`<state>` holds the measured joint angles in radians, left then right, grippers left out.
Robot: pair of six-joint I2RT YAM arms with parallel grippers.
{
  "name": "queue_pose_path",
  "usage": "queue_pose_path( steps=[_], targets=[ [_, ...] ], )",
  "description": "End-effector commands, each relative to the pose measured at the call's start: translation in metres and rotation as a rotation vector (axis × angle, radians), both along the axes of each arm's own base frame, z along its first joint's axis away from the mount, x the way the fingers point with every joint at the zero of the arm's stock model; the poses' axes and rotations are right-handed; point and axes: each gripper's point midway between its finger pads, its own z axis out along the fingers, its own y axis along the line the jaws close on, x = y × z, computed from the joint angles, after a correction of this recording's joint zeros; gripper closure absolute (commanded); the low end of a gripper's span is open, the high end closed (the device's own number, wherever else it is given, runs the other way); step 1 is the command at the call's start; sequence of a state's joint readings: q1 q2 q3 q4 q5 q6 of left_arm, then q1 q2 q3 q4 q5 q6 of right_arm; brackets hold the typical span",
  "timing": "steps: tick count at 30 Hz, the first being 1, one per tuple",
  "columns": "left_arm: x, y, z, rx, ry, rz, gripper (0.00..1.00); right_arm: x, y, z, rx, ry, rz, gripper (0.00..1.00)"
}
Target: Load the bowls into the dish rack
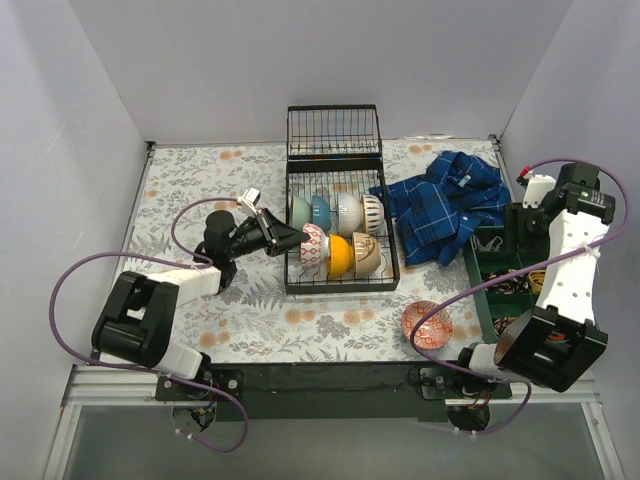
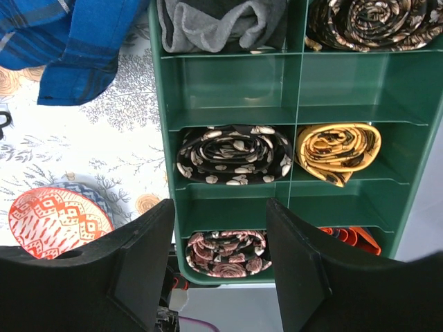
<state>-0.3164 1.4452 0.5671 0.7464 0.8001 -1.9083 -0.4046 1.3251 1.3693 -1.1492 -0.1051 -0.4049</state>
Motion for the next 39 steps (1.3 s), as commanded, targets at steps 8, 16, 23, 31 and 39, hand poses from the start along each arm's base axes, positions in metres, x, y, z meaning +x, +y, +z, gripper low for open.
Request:
queue_pose_path(
  steps=[8,16,23,31,39],
  targets=[
    [-0.004,0.0,0.011,-0.129,-0.03,0.008,1.0,0.0,-0.001,0.014,-0.019,-0.007,-0.009,0.37],
    [0.003,0.001,-0.017,-0.119,0.037,0.035,1.0,-0.004,0.002,0.015,-0.022,-0.007,-0.011,0.38],
    [0.011,0.0,-0.039,-0.106,0.083,0.058,1.0,-0.008,0.003,0.012,-0.023,0.007,-0.011,0.38],
    [0.019,-0.004,-0.06,-0.064,0.148,0.05,0.96,-0.013,0.007,0.007,-0.015,0.018,-0.008,0.38],
    [0.014,0.002,-0.059,-0.007,0.127,0.086,0.93,-0.011,0.012,0.002,0.009,0.005,0.005,0.38]
  ],
)
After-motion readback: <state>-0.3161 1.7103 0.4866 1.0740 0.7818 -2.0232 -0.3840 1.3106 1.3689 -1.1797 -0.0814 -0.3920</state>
